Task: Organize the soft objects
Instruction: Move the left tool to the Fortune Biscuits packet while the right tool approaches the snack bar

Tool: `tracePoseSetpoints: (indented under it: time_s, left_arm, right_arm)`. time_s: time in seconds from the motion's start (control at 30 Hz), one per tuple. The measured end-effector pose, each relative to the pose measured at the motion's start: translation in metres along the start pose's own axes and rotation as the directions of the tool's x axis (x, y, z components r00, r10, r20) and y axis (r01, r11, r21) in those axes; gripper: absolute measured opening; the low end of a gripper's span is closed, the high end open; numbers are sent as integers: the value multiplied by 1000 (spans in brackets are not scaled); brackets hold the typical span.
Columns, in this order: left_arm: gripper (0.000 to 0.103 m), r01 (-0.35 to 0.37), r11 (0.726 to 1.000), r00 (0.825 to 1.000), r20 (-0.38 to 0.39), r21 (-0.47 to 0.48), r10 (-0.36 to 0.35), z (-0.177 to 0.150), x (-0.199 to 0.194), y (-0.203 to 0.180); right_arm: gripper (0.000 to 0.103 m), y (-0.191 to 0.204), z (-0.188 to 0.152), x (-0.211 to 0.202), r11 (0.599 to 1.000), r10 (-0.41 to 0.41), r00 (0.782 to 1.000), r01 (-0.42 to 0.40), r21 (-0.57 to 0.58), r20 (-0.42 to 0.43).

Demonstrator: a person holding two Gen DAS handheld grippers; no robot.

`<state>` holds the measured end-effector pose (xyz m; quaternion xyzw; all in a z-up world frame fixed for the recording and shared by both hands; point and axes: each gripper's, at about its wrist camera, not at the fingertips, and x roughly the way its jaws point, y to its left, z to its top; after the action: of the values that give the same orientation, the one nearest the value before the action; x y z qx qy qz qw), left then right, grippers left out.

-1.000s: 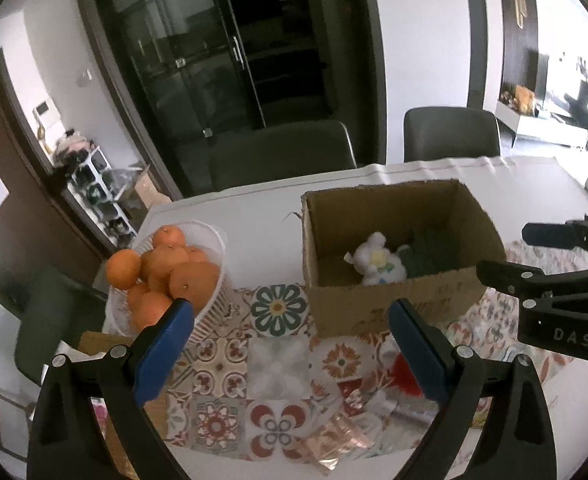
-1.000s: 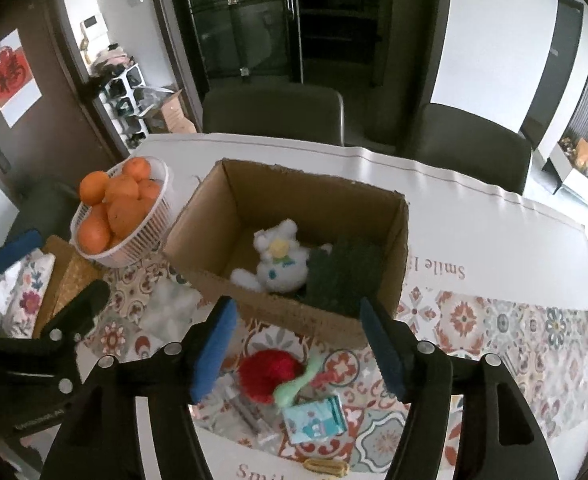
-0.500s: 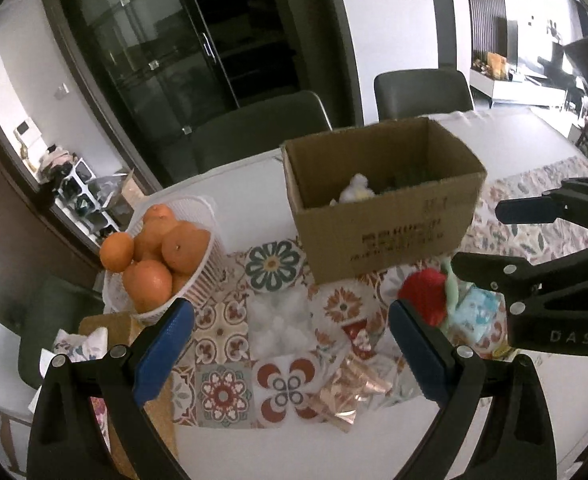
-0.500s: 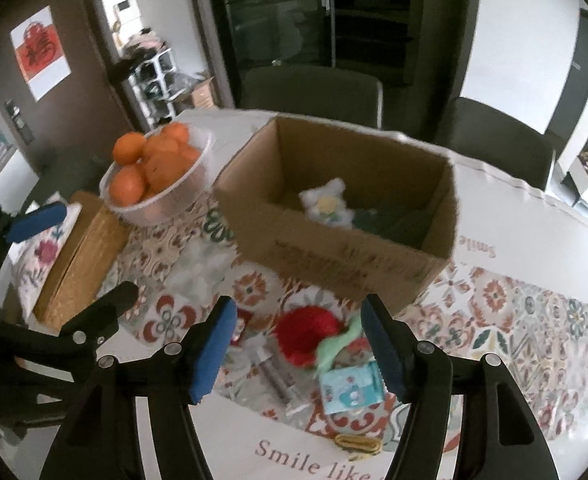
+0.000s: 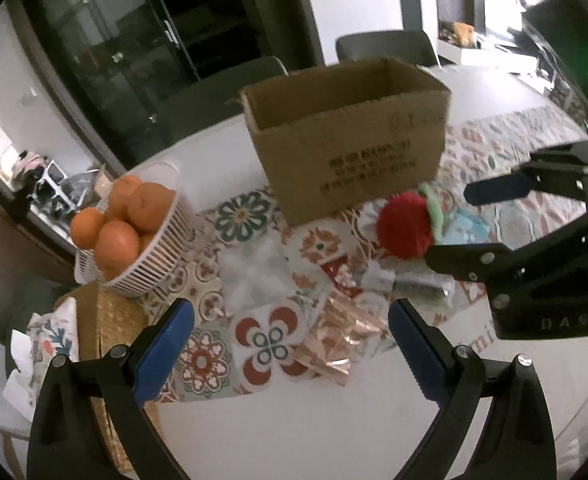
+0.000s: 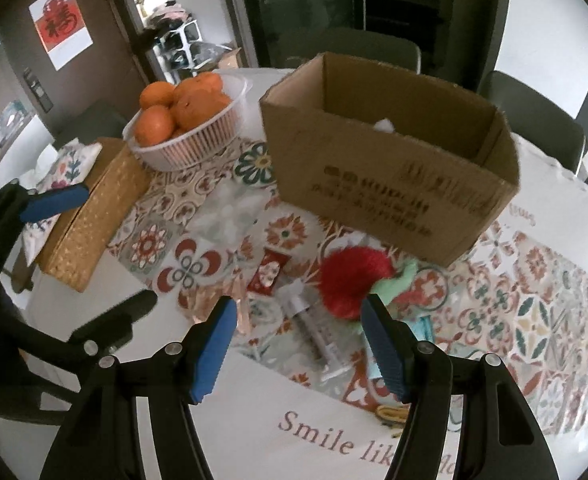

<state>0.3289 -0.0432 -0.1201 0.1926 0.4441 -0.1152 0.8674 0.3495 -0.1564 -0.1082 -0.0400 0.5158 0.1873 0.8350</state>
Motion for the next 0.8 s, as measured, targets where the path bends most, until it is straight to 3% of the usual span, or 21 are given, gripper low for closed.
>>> tracePoseSetpoints:
  time_s: [0.43, 0.63, 0.8]
  left_arm:
    - [99, 125, 990, 982, -152, 63, -114, -22, 50, -8]
    - [98, 202, 977, 955, -235, 60, -183, -26, 85, -13]
    - [98, 219, 973, 941, -279, 67, -193, -26, 103, -18]
  right_arm:
    - [66, 12, -23, 45, 999, 23, 992, -27, -28, -126]
    - [66, 11, -31, 71, 998, 45, 979, -52, -26, -199]
    - [65, 7, -31, 90, 997, 72, 967, -78, -16, -245]
